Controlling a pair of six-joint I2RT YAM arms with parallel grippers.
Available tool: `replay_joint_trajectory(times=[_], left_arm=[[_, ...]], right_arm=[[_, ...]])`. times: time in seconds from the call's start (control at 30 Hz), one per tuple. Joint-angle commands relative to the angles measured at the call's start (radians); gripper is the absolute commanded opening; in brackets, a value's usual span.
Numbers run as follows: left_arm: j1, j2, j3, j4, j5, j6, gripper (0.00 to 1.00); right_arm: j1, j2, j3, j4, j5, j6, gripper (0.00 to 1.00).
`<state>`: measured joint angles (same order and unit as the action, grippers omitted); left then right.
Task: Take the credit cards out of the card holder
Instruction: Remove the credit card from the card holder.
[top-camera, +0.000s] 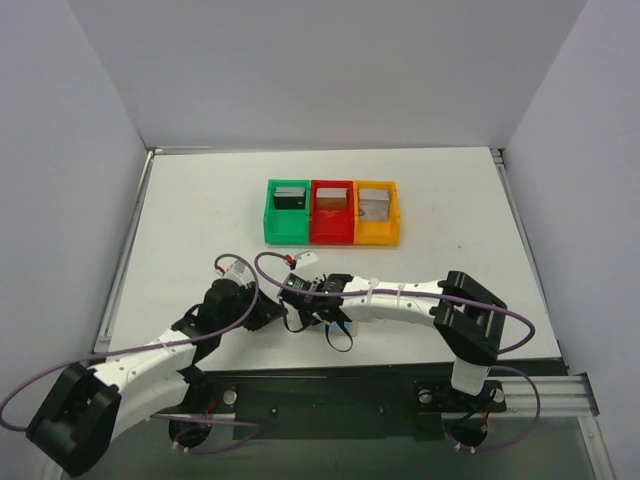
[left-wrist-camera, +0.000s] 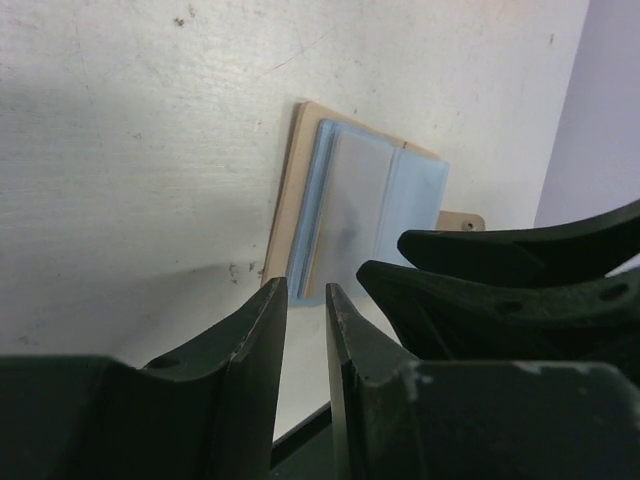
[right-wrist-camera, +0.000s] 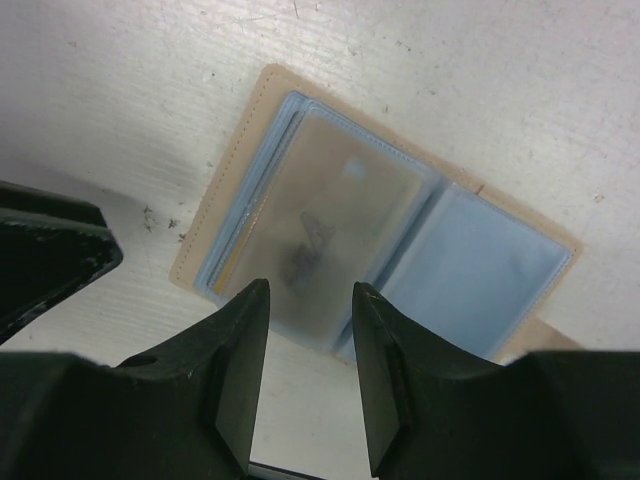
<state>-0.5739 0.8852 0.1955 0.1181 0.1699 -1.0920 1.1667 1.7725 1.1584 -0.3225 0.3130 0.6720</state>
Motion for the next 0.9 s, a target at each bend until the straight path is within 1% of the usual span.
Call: replay_joint_trajectory(times=[0.0,0.17,0.37,0.43,0.57,0.67,0.77,0.87], left_arm=[[-0.003,0.135,0.036,0.221,0.060,-0.011,0.31],[-0.011,0.219,0.033,0.311,0.072,-0.020,0.26],[-0.027,0.261,0.070,0.325,0.072,-0.006,0.23],[-0.033,0.285,0.073,0.337,0.074,-0.006,0.20],[-0.037,0.343,0.059,0.382,0.077,-0.019,0.10],[-0.037,0.388,0.053,0.420,0.085,-0.026,0.07],[-0.037,0.416,0.056,0.436,0.088,-0.028,0.01],[-0.037,0.432,0.058,0.437,0.082,-0.025,0.00]], right_arm=[[0.005,-0.024,-0.025,-0.001,-0.015,0.040,0.35],[0.005,-0.012,-0.023,0.002,-0.009,0.035,0.35],[0.008,-0.004,-0.014,0.003,-0.005,0.031,0.36],[0.008,0.004,-0.011,0.000,-0.003,0.031,0.36],[0.010,0.015,-0.014,-0.003,0.001,0.044,0.36],[0.013,0.018,-0.012,-0.003,0.001,0.047,0.36],[0.014,0.022,-0.008,-0.003,0.005,0.047,0.36],[0.016,0.034,0.003,-0.007,0.008,0.049,0.37]])
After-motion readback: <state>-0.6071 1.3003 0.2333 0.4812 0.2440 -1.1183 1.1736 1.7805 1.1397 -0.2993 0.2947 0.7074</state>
